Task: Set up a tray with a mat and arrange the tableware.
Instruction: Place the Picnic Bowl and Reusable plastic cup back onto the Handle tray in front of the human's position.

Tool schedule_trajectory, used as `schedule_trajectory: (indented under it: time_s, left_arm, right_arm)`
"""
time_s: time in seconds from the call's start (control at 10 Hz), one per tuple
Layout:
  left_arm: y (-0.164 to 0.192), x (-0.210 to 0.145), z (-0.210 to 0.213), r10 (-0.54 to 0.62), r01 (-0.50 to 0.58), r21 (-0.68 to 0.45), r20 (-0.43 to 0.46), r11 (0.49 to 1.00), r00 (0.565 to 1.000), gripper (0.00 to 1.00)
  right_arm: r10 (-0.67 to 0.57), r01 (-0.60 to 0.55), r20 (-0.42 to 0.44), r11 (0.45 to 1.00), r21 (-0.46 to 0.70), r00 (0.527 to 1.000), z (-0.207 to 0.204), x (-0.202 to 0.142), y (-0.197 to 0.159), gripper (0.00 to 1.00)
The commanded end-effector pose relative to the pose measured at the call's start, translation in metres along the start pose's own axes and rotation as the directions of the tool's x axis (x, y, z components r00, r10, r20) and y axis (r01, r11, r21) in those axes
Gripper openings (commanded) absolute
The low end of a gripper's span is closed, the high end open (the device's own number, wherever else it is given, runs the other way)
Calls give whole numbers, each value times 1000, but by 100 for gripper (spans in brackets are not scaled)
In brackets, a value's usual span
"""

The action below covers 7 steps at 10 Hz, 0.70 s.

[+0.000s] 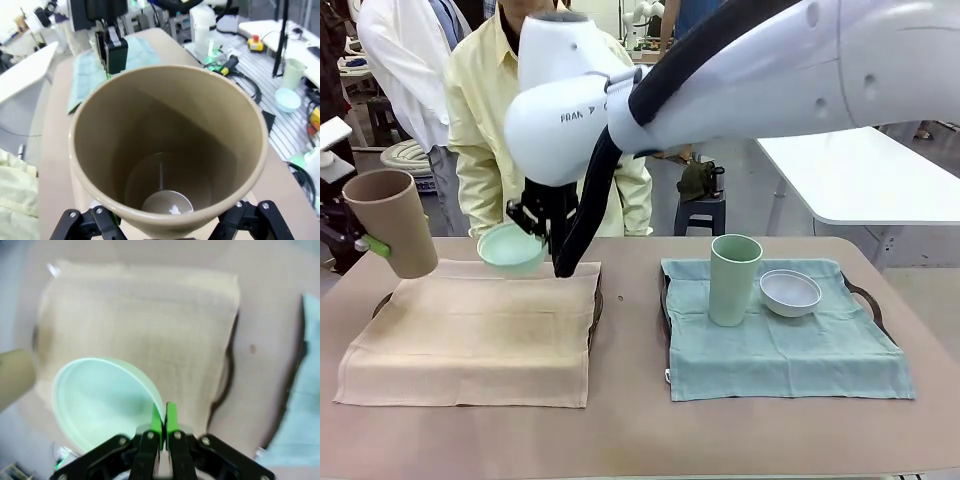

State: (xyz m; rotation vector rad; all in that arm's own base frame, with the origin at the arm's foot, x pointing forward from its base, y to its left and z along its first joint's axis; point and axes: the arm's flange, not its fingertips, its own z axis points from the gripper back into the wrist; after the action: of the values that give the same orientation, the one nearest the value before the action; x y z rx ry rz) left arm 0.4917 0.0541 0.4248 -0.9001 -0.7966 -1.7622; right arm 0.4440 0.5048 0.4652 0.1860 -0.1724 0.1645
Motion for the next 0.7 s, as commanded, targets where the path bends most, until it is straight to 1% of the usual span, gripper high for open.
schedule_trajectory:
  time_s: [0.0,0.1,0.4,0.6]
  left_arm:
    - [8,-14,4,-27,26,40,33,999,999,85]
    - [14,-24,2,-17,14,65,52,998,998,85]
    - [18,-48,-11,58,-67,140,69,988,996,85]
    - [25,-66,-23,95,-103,141,62,985,994,85]
  right_arm:
    - [5,-3,-61,999,43,998,-25,-5,-10,4]
    - [-6,10,-80,999,43,997,-37,-1,-15,4]
    - [6,-1,-111,999,47,994,-61,-2,-16,4]
    - [6,-1,-116,999,49,993,-74,2,-22,4]
